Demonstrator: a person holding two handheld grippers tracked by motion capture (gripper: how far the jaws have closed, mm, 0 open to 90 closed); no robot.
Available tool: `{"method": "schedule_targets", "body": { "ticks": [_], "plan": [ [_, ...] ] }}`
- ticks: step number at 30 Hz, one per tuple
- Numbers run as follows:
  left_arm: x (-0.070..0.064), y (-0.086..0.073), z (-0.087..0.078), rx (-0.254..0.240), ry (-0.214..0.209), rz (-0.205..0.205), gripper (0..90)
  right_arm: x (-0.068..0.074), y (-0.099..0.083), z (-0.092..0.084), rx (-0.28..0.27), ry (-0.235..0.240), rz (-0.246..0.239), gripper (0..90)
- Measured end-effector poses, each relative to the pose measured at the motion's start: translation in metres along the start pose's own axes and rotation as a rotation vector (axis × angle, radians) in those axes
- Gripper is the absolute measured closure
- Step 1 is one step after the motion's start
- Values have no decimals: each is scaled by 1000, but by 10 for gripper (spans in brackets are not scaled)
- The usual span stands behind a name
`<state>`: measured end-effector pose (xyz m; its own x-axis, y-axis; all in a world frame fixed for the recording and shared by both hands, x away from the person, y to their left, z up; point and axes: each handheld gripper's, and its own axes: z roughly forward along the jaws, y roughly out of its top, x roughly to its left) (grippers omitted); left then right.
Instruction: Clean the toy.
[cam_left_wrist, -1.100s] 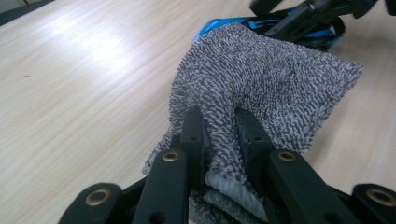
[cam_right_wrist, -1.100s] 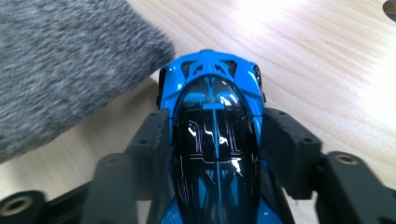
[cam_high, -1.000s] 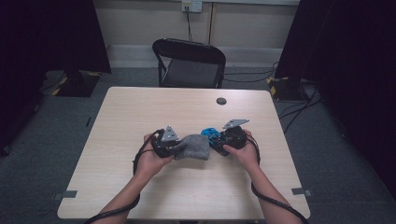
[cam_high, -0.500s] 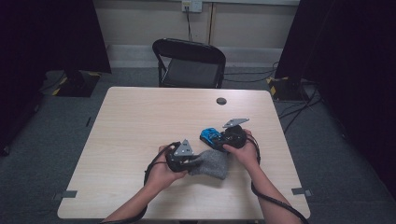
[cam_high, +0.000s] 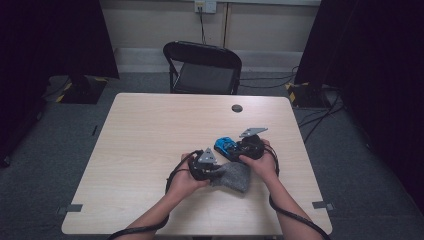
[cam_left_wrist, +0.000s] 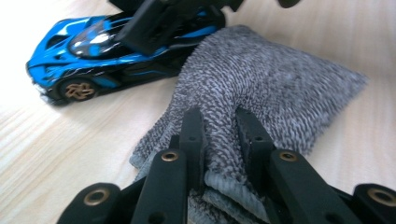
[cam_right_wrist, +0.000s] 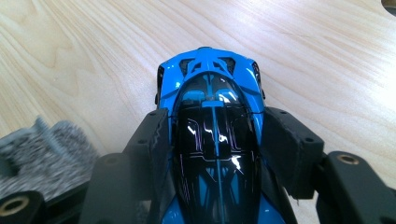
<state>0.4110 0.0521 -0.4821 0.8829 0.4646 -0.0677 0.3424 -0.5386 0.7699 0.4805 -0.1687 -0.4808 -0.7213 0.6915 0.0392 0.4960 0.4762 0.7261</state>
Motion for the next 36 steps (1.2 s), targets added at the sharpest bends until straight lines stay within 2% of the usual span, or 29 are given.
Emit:
{"method": "schedule_targets", "body": {
  "ticks": [6, 15, 17, 36],
  "plan": [
    [13, 4, -1, 0, 37, -13, 749, 0, -2, 0, -11, 2, 3, 425],
    [25, 3, -1, 10, 67, -30, 750, 0, -2, 0, -14, 1, 5, 425],
    [27, 3, -2, 21, 76, -21, 750, 0, -2, -1, -14, 2, 2, 425],
    [59, -3, -18, 21, 168, -72, 752, 0, -4, -1, -21, 1, 1, 424]
  ]
}}
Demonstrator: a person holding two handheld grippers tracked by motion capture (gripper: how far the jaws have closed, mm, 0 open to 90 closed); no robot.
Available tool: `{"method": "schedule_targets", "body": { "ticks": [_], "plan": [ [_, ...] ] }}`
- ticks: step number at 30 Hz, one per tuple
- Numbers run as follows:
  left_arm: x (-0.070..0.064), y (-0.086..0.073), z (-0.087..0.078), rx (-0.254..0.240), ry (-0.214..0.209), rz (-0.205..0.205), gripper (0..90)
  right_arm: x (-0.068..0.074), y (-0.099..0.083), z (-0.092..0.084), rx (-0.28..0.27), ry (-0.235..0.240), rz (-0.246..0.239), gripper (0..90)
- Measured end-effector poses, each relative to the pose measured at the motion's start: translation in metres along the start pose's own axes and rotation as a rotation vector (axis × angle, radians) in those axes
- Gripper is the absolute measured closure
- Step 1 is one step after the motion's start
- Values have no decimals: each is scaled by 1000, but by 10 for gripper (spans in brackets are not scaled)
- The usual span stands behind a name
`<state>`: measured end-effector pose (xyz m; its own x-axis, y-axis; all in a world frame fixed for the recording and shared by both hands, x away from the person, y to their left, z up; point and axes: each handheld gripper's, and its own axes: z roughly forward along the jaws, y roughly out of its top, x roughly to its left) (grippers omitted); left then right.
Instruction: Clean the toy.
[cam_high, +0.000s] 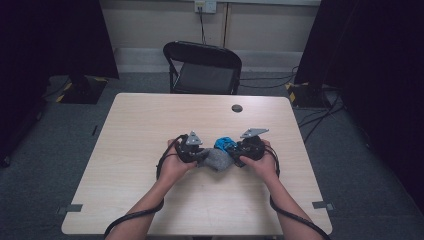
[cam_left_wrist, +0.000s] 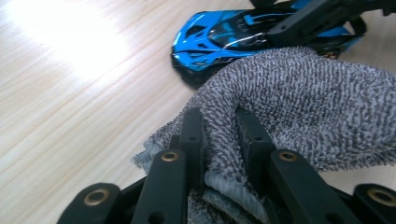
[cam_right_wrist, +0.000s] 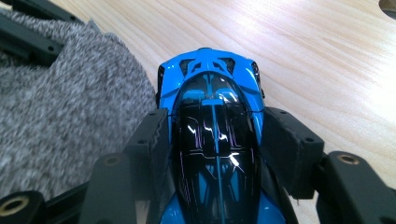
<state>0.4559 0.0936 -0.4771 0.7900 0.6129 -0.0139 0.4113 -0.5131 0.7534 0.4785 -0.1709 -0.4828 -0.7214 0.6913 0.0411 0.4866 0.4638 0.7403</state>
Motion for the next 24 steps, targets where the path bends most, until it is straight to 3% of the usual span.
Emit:
{"method": "schedule_targets", "body": {
  "ticks": [9, 11, 24],
  "plan": [
    [15, -6, -2, -3, 39, -42, 753, 0, 0, 0, -3, -1, -1, 424],
    [19, -6, -3, 3, 55, -30, 753, 0, -1, 0, -3, 0, -3, 424],
    [35, -13, -10, -5, 99, -78, 753, 0, -2, 0, -11, -1, -4, 424]
  ]
}}
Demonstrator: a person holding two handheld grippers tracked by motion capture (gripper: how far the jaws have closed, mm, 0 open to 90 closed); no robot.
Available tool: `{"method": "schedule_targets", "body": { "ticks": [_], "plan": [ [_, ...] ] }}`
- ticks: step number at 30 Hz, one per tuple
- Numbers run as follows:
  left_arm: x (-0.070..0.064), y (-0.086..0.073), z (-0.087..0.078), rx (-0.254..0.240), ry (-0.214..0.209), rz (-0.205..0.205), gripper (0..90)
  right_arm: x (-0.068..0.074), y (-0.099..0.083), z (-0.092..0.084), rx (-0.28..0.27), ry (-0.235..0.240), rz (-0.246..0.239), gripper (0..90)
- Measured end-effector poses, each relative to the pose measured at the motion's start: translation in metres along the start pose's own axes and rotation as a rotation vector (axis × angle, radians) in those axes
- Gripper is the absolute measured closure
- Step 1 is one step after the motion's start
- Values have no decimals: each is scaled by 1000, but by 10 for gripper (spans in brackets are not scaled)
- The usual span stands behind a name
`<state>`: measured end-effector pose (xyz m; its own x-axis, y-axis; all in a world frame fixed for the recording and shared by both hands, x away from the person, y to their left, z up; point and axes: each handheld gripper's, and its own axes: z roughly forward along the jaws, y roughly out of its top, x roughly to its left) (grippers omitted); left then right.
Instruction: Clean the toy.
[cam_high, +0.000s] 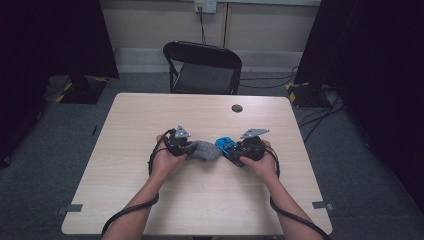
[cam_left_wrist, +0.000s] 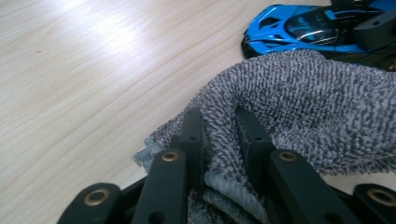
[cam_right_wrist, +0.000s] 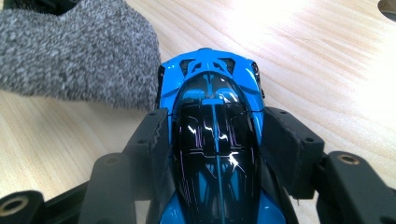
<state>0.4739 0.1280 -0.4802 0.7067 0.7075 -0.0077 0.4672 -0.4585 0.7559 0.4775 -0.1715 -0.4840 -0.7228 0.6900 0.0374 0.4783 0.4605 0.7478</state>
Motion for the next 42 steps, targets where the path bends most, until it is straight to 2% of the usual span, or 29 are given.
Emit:
{"method": "schedule_targets", "body": {
  "ticks": [2, 3, 6, 9, 15, 16, 19, 20, 26, 29, 35, 36, 38, 39, 42],
  "plan": [
    [2, -1, -1, 6, 9, 7, 753, 0, 0, 0, -2, -2, 1, 424],
    [2, -2, -1, -1, 5, -7, 753, 0, -1, 0, -4, -2, 1, 424],
    [3, -2, -3, -5, 15, -16, 753, 0, -1, 0, -4, 0, 0, 424],
    [7, -3, -5, -3, 39, -8, 753, 0, -1, 0, -4, -1, 0, 424],
    [15, -8, -13, -21, 78, -37, 753, 1, -2, 0, -8, -3, -4, 424],
    [16, -8, -15, -26, 74, -49, 753, 0, -2, -1, -9, -3, -3, 424],
    [19, -10, -22, -35, 93, -52, 753, 1, -1, -1, -4, -3, -4, 424],
    [19, -10, -25, -44, 79, -58, 754, 1, -1, -1, -2, -3, -4, 424],
    [11, -9, -39, -74, 40, -26, 753, 1, 1, 0, 10, -4, -8, 424],
    [3, -7, -45, -91, -3, -12, 753, 2, 2, 0, 15, -8, -7, 423],
    [-21, -7, -50, -115, -88, 27, 753, 2, 2, 0, 19, -11, -5, 424],
    [-26, -8, -49, -117, -111, 29, 753, 2, 2, 0, 20, -10, -3, 424],
    [-33, -9, -47, -117, -128, 45, 753, 1, 1, 0, 16, -7, 1, 423],
    [-38, -10, -45, -121, -154, 31, 753, 1, 1, 0, 15, -7, 1, 423],
    [-52, -11, -39, -120, -201, 44, 753, 1, 2, 0, 18, -6, 1, 423]
  ]
}}
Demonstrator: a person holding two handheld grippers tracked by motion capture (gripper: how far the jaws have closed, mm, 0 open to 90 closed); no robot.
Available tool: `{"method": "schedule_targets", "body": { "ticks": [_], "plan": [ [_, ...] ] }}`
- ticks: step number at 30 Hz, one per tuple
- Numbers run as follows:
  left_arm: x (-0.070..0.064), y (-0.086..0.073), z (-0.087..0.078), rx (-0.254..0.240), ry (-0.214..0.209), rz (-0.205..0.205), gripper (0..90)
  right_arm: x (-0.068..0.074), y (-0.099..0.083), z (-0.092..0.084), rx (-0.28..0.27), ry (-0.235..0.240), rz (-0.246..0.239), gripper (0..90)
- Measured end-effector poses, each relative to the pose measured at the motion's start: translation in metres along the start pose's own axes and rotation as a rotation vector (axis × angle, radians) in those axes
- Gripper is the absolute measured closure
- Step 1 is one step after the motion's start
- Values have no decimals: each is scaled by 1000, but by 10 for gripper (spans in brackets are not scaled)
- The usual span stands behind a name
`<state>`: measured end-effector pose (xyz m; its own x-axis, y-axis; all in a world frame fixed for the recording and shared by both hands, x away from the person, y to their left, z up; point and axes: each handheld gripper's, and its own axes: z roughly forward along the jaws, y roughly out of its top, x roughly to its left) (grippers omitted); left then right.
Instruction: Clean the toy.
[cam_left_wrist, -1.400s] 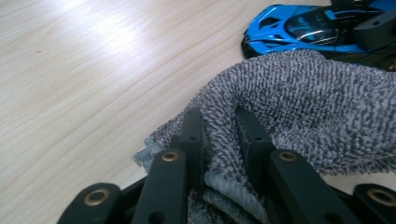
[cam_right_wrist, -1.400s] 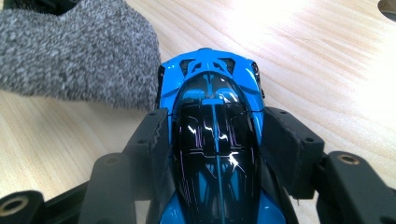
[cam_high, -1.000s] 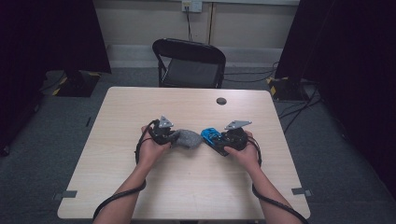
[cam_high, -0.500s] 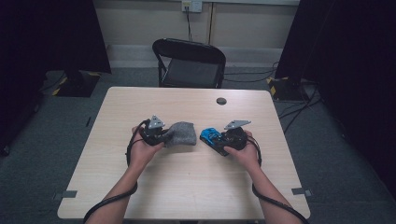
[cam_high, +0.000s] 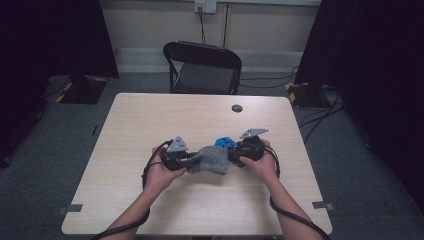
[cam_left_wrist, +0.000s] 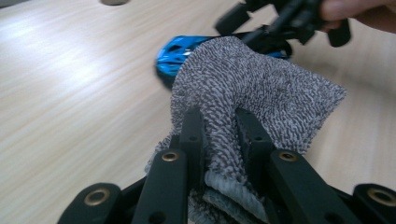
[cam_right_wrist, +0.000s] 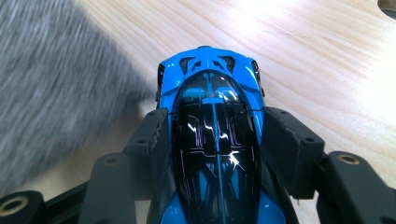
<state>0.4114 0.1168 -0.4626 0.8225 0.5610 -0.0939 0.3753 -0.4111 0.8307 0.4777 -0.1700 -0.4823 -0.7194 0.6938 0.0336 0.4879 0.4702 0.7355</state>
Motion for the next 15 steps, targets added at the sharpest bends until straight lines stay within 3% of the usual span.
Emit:
{"method": "schedule_targets", "body": {
  "ticks": [5, 8, 15],
  "plan": [
    [-19, -2, 11, -5, -78, 22, 753, -2, 0, 0, 0, 8, 7, 422],
    [-31, -1, 19, 20, -122, 55, 753, -2, 0, 0, 5, 10, 6, 422],
    [-53, 0, 37, 42, -220, 80, 753, -2, 0, 0, 4, 10, 4, 422]
  ]
}}
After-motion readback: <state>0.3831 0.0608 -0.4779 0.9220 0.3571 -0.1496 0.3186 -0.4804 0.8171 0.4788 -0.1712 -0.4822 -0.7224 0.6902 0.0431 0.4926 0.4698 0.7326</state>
